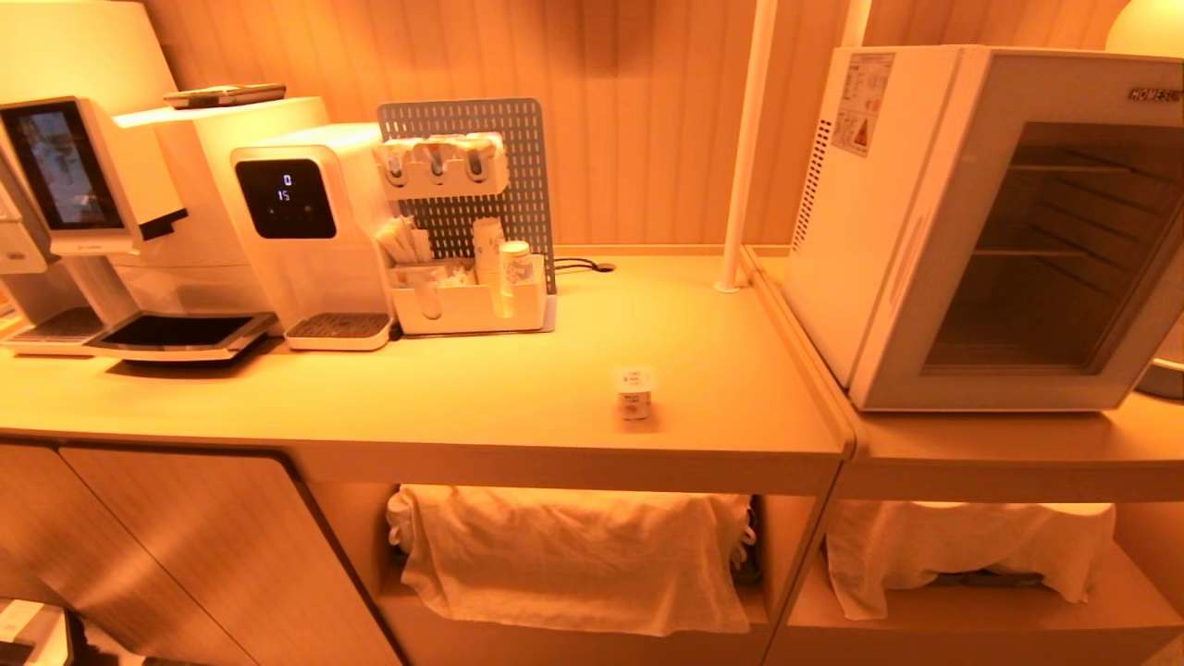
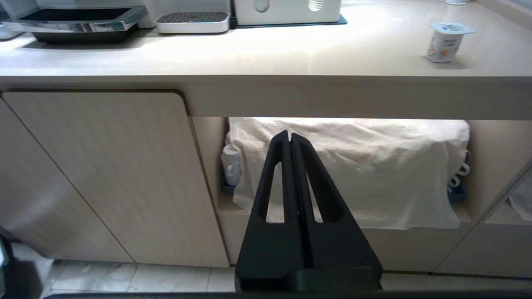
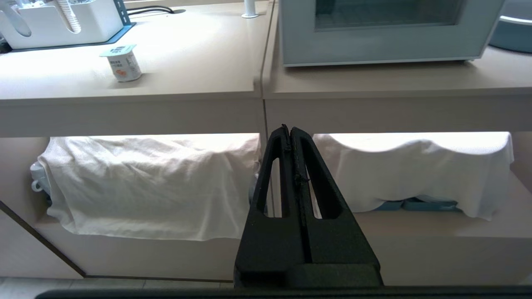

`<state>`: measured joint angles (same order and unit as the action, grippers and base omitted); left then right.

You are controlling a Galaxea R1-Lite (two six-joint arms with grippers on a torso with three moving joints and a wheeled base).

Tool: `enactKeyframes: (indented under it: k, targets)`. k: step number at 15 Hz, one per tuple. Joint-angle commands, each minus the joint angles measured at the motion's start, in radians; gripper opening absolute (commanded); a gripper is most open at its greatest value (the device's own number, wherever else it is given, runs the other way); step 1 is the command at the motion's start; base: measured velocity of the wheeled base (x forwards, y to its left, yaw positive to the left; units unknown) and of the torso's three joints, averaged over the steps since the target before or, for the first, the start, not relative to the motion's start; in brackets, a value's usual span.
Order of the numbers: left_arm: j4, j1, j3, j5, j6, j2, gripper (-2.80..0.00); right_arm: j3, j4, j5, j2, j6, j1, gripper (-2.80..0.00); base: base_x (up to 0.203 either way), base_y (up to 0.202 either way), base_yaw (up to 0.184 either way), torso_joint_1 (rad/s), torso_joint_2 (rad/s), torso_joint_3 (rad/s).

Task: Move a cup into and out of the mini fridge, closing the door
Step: Open the freezer door

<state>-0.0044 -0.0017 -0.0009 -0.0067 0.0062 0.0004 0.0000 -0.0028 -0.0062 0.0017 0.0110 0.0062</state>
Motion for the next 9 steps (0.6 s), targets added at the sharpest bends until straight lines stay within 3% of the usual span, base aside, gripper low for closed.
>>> enactKeyframes:
  k: [1,9]
  targets:
    - [0.0,-0.001,-0.001,0.001,0.0,0.0,-2.8,0.0,0.0,0.0,0.001,0.0,0.0,-2.8,0.0,-0.196,-0.002,0.002,0.0,-0.001]
    - [0.003,0.0,-0.002,0.001,0.0,0.0,-2.8,0.0,0.0,0.0,0.001,0.0,0.0,-2.8,0.018,-0.184,-0.006,0.002,0.0,0.003]
